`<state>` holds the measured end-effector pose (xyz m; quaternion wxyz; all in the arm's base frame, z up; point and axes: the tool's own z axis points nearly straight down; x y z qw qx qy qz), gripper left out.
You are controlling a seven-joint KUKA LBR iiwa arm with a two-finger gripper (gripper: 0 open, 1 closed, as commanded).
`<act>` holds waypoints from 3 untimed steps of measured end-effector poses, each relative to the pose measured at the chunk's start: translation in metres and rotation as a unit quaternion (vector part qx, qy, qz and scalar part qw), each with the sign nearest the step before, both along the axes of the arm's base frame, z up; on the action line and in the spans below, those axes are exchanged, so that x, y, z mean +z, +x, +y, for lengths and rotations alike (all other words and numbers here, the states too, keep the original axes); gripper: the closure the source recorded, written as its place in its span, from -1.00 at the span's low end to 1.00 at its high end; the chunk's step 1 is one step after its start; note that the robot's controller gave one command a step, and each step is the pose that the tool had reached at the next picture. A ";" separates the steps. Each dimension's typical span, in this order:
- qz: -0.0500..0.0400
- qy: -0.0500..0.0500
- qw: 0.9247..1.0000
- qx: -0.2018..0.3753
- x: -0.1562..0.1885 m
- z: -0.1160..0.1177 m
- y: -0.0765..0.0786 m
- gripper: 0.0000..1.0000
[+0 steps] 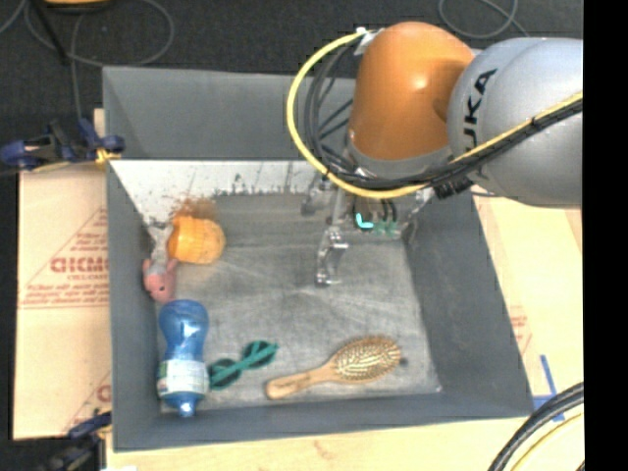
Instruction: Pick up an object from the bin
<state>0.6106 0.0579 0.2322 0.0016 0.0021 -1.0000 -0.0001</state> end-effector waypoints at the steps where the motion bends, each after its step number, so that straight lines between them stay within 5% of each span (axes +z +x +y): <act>1: -0.004 0.001 1.000 0.000 0.005 0.000 0.001 -1.00; 2: -0.006 -0.001 0.999 0.034 -0.033 -0.004 -0.024 -1.00; 3: -0.005 0.000 0.988 0.156 -0.089 -0.003 -0.038 -1.00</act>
Offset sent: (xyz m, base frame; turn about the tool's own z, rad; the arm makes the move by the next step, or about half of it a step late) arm -0.0717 -0.0086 -0.1020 -0.1922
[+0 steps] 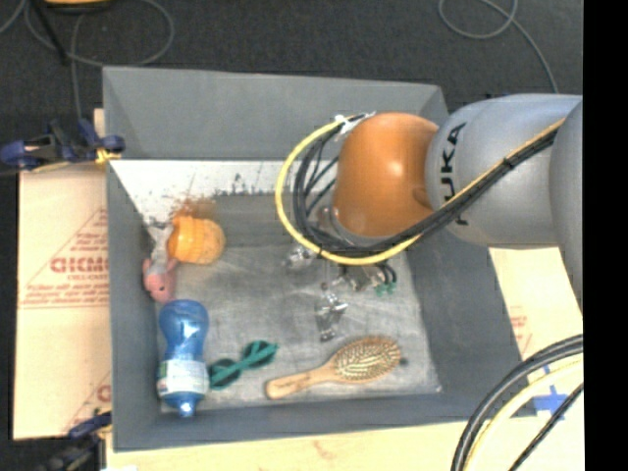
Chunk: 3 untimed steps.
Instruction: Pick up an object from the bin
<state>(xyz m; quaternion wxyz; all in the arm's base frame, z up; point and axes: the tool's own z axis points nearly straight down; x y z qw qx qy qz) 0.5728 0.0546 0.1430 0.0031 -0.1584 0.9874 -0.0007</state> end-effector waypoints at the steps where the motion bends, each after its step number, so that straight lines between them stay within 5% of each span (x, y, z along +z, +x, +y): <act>1: 0.002 0.000 0.997 0.080 -0.026 -0.005 -0.015 -1.00; 2: 0.002 0.001 0.999 -0.051 -0.035 0.007 -0.026 -1.00; 3: 0.002 0.000 0.999 0.049 -0.047 0.055 -0.061 -1.00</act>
Offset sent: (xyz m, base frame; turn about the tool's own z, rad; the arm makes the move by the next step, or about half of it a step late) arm -0.0468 0.0324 -0.0494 -0.1092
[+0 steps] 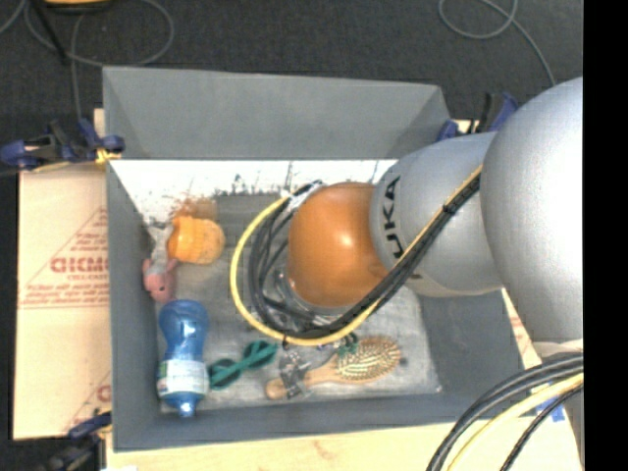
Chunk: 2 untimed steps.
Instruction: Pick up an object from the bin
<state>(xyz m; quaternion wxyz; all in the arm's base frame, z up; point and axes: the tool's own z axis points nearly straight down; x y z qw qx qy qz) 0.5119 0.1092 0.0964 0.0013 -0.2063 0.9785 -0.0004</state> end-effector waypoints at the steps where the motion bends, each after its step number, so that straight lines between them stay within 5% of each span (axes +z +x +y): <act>1: -0.002 0.002 0.999 -0.053 -0.020 0.013 -0.030 1.00; 2: -0.002 0.002 0.999 -0.053 -0.020 0.013 -0.030 1.00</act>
Offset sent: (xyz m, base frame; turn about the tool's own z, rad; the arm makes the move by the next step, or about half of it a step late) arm 0.0000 0.0000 0.0000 0.0000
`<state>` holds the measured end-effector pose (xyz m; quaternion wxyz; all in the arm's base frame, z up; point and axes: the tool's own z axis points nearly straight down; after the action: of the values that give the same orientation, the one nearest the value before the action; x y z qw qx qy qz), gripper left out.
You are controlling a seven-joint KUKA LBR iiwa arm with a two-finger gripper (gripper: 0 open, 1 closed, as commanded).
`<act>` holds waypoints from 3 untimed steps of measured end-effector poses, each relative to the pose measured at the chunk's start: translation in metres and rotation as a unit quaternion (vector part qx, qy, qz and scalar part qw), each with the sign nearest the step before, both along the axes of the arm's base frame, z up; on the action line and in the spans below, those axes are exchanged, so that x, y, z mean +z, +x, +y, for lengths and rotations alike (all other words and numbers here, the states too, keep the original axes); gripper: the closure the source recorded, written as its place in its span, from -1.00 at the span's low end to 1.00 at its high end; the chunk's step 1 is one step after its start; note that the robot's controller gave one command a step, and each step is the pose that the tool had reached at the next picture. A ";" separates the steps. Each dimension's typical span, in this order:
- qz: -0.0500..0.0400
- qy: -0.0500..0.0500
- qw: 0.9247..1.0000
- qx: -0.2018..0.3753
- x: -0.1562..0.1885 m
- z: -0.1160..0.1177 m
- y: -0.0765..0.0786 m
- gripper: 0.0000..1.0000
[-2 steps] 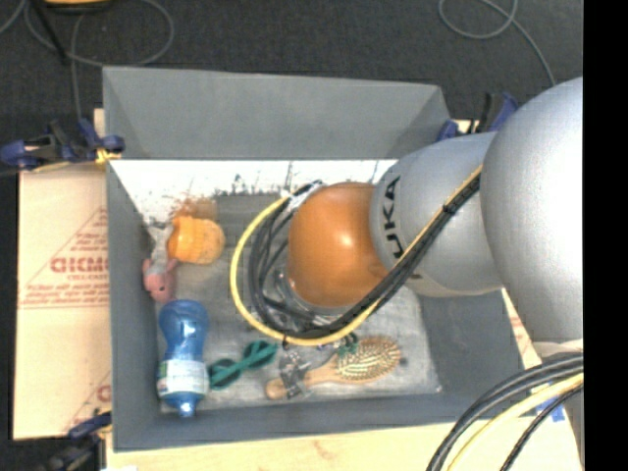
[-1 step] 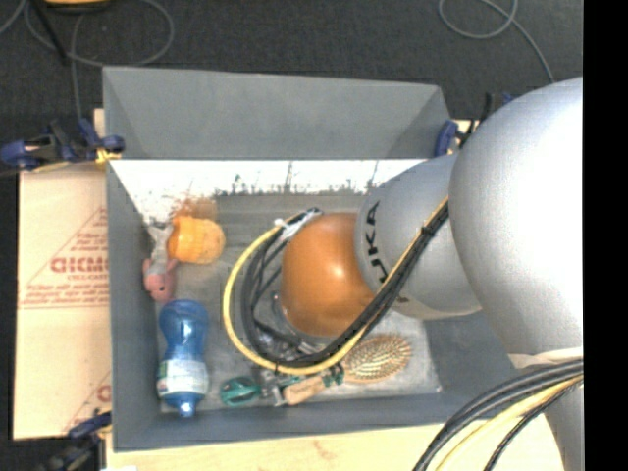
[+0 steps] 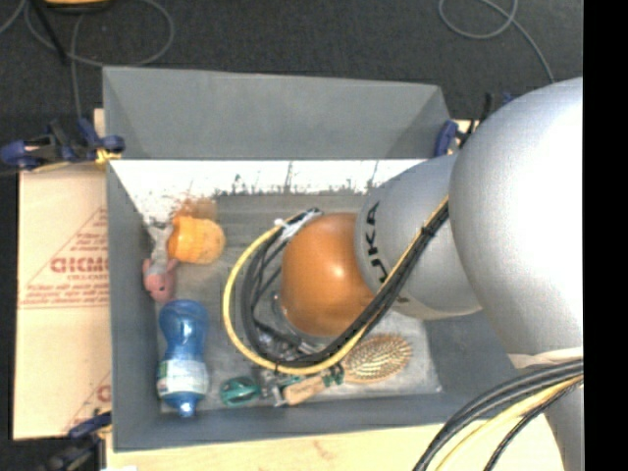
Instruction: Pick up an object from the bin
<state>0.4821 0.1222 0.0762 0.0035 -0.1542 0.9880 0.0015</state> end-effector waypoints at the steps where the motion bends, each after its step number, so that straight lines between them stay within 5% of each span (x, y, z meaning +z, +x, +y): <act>1: -0.002 -0.002 0.997 0.075 0.177 -0.005 0.013 1.00; 2: 0.001 -0.002 0.997 0.075 0.174 -0.005 0.011 -1.00; 3: 0.001 -0.002 0.997 0.075 0.174 -0.005 0.011 -1.00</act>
Offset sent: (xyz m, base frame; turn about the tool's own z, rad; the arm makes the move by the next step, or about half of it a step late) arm 0.0000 0.0000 0.0000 0.0000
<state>0.4935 0.1176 0.2506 0.0017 -0.2280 0.9737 0.0003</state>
